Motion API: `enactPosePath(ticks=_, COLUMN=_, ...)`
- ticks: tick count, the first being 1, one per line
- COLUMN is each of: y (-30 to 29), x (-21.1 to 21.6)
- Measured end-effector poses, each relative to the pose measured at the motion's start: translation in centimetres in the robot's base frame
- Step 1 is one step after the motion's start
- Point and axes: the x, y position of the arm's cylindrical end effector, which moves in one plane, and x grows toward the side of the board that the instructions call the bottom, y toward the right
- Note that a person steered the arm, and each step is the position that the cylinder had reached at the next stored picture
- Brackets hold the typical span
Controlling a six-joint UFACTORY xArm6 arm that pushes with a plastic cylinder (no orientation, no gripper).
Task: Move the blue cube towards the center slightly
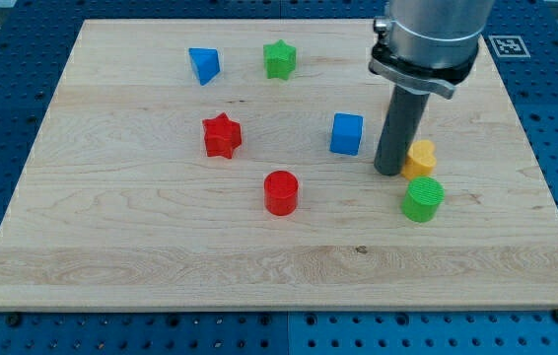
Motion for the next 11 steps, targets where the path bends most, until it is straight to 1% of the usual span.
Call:
enactPosePath(ticks=2, y=3.0, x=0.0)
enactPosePath(ticks=3, y=3.3, x=0.0)
enactPosePath(ticks=4, y=1.9, x=-0.3)
enactPosePath(ticks=5, y=-1.7, x=-0.9)
enactPosePath(ticks=6, y=-2.8, x=-1.7)
enactPosePath(ticks=7, y=-3.4, x=-2.7)
enactPosePath(ticks=8, y=-4.7, x=-2.7)
enactPosePath(ticks=10, y=-5.2, x=-2.7)
enactPosePath(ticks=11, y=-5.0, x=-1.4)
